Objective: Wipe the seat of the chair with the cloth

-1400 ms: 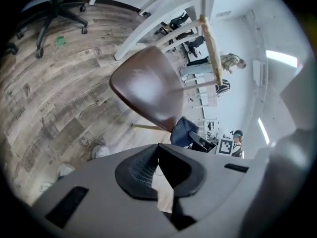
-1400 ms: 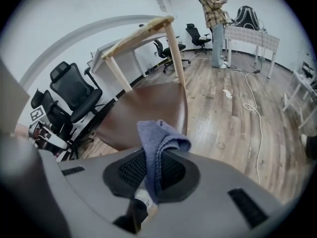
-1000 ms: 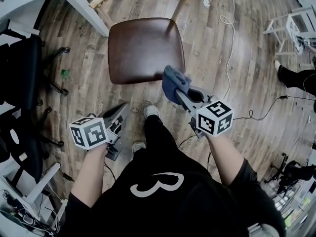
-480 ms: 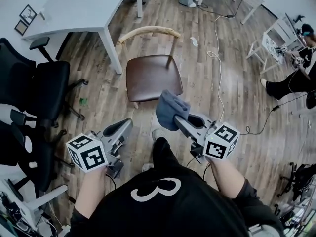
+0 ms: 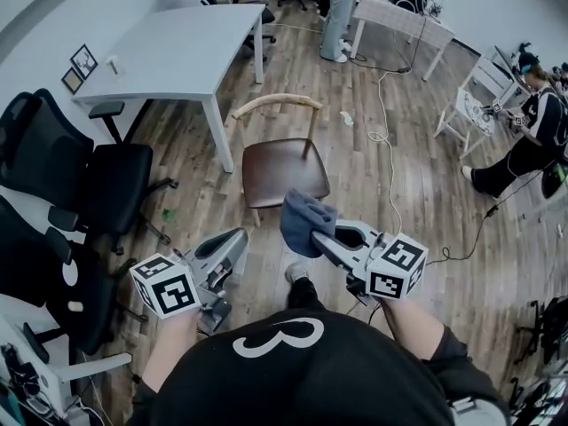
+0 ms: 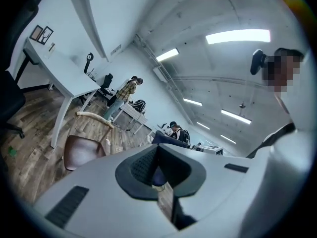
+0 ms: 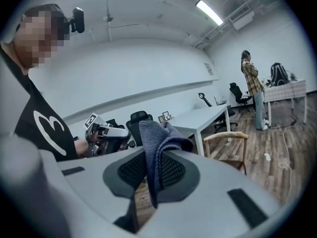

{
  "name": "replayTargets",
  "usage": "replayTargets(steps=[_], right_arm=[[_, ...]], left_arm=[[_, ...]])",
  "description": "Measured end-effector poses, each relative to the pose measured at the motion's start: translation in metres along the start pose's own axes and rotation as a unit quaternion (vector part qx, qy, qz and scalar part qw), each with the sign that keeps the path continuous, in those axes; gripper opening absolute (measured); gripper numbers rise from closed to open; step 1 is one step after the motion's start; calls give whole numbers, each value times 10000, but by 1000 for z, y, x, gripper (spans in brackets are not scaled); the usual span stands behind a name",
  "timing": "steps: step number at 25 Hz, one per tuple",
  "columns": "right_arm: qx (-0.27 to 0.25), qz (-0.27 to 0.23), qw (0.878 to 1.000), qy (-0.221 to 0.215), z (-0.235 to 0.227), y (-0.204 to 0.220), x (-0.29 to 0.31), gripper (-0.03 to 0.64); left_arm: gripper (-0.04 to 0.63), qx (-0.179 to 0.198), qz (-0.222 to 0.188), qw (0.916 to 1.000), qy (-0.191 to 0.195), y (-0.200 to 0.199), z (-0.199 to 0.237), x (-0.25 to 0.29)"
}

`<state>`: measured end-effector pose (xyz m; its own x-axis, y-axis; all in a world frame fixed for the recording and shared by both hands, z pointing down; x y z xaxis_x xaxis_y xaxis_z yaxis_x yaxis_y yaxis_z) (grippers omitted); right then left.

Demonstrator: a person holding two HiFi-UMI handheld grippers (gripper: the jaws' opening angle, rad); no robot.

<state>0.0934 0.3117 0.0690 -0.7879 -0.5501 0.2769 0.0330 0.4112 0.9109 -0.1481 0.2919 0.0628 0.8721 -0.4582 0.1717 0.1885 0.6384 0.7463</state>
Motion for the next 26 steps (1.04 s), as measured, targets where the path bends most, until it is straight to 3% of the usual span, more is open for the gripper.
replayTargets(steps=[13, 26], right_arm=[[-75, -270, 9995, 159, 36, -15, -6, 49], [-86, -239, 9993, 285, 36, -19, -14, 49]], left_arm=[[14, 120, -138, 9996, 206, 0, -20, -27], [14, 146, -99, 9994, 308, -1, -27, -17]])
Point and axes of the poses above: the fingertips, and each gripper's own axes: x forward along the fingers, z to its left, y out of its underside, the point moved 7 cm from there along -x, backward along the fingers, and after that the axes turned 3 degrees about z, right-handed, at the moved point
